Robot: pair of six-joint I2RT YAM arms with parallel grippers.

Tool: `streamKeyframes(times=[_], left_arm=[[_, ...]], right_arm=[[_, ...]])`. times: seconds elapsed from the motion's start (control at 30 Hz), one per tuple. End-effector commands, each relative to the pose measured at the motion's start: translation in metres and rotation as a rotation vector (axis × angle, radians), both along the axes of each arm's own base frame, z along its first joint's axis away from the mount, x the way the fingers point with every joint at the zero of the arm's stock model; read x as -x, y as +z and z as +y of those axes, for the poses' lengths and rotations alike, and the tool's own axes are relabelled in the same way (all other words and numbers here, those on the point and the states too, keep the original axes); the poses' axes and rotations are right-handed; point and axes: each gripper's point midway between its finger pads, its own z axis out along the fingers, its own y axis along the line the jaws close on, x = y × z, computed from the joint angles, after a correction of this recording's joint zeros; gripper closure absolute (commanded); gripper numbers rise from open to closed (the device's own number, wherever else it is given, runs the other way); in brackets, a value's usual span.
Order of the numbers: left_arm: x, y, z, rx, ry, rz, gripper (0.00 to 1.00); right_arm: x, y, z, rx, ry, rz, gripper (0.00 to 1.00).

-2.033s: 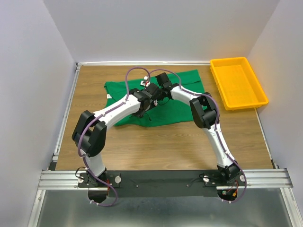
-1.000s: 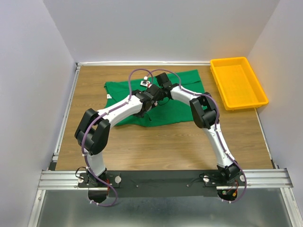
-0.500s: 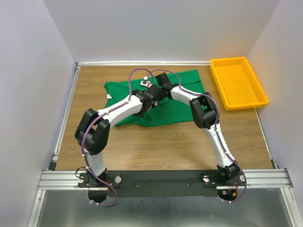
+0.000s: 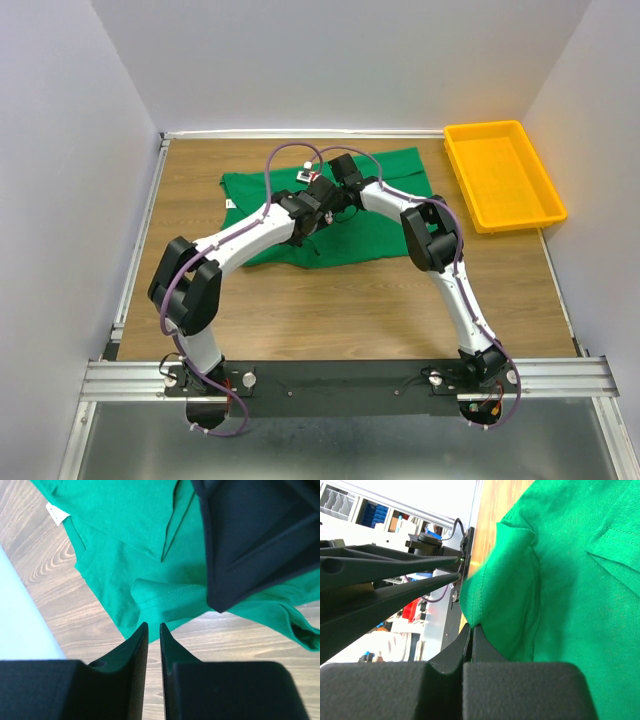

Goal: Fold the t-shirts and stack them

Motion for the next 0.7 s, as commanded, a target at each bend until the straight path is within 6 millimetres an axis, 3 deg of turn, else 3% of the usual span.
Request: streamKeyframes(times=[0.0, 0.07, 0.13, 0.4, 0.67], left_arm=[[0.003, 0.007, -0.011, 0.058, -0.041, -0.013, 0.76], [0.005, 0.010, -0.014, 0.072, -0.055, -0.013, 0.64], [0.005, 0.010, -0.017, 0.085, -0.073, -0.010, 0.63], [0.006, -0.002, -0.023, 0.086, -0.112, 0.013, 0.61], [-0.007, -0.007, -0.018, 0.020, -0.077, -0.024, 0.61]], right_arm=[[0.010, 0.026, -0.009, -0.088, 0.081, 0.046, 0.99], [0.009, 0.027, -0.009, -0.090, 0.081, 0.044, 0.99], [0.009, 0.027, -0.009, -0.090, 0.081, 0.044, 0.99], [0.009, 0.026, -0.009, -0.089, 0.081, 0.045, 0.99], [0.011, 0.028, -0.010, -0.092, 0.085, 0.050, 0.99]])
